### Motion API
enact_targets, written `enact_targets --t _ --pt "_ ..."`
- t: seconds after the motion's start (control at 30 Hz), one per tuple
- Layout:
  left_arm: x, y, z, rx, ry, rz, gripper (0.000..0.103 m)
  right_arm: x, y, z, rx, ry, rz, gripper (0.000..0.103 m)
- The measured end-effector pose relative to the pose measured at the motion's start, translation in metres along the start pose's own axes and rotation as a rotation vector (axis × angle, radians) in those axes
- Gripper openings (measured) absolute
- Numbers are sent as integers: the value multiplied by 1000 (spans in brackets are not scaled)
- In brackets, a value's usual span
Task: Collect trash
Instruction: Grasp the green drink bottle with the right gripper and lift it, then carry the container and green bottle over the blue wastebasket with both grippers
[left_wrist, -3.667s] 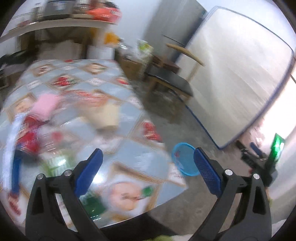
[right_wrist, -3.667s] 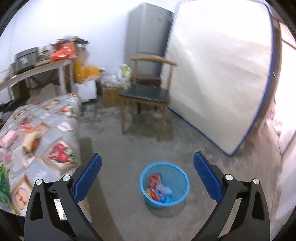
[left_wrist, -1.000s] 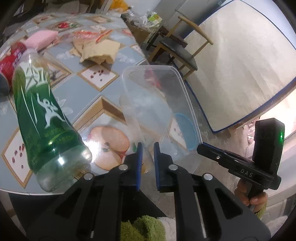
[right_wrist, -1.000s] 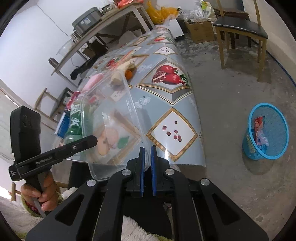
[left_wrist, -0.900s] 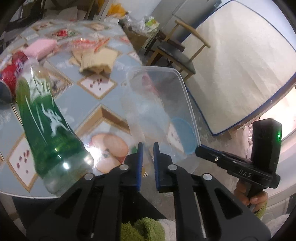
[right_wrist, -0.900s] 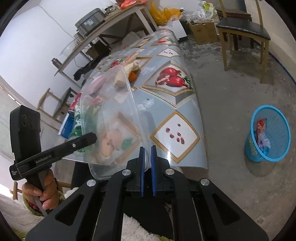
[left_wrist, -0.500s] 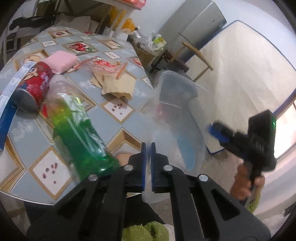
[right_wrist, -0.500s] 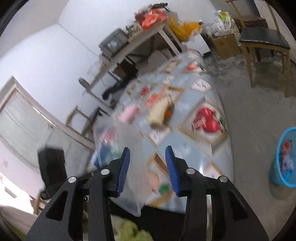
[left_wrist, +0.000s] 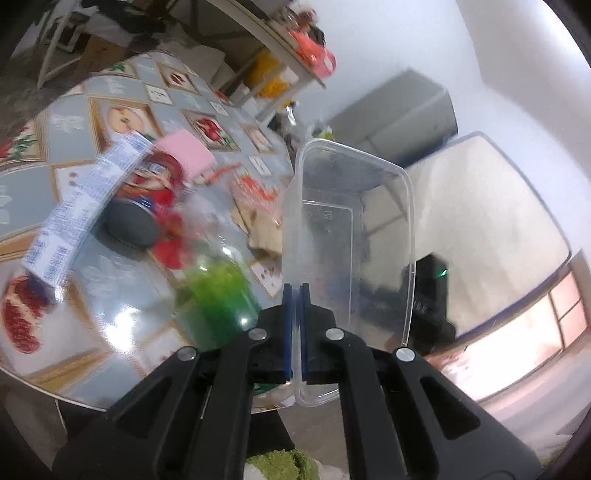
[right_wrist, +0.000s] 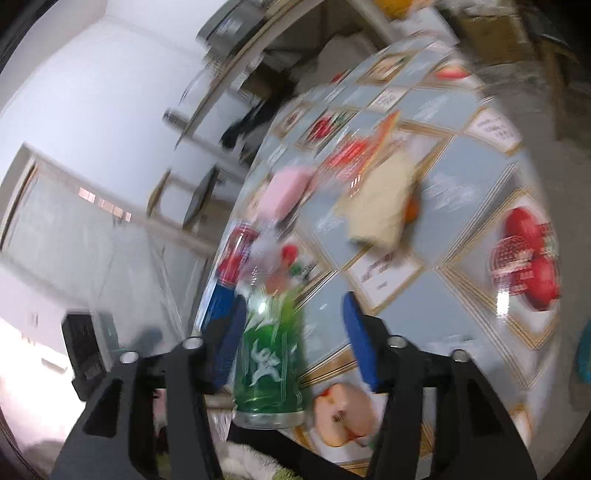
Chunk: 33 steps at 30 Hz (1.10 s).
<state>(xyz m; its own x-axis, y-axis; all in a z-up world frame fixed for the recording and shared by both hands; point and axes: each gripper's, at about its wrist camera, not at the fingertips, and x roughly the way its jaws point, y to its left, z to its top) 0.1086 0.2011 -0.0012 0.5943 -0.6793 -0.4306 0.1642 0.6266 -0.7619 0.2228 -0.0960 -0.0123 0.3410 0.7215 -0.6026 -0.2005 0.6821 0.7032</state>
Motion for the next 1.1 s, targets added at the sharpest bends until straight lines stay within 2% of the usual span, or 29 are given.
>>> enact_targets --t 0.13,0.3,0.53,0.6,0.77,0.9,1.1 --pt "-33 26 5 -50 -31 26 2 41 16 -5 -25 119 38 62" --pt "-57 56 1 -98 -27 114 2 73 30 -4 -42 182 53 63" --pt "-54 82 -16 -147 47 195 2 108 46 -4 -82 237 -2 62" --pt "-49 81 -21 -143 65 201 2 111 46 -8 -83 247 -26 54" --pt "-30 74 -27 -131 114 198 2 101 43 -17 -83 220 -50 53" --pt "-12 68 -30 -103 142 210 2 70 29 -32 -67 185 -110 53" --pt "26 55 -41 -68 220 205 2 2 4 -61 -28 82 -293 53"
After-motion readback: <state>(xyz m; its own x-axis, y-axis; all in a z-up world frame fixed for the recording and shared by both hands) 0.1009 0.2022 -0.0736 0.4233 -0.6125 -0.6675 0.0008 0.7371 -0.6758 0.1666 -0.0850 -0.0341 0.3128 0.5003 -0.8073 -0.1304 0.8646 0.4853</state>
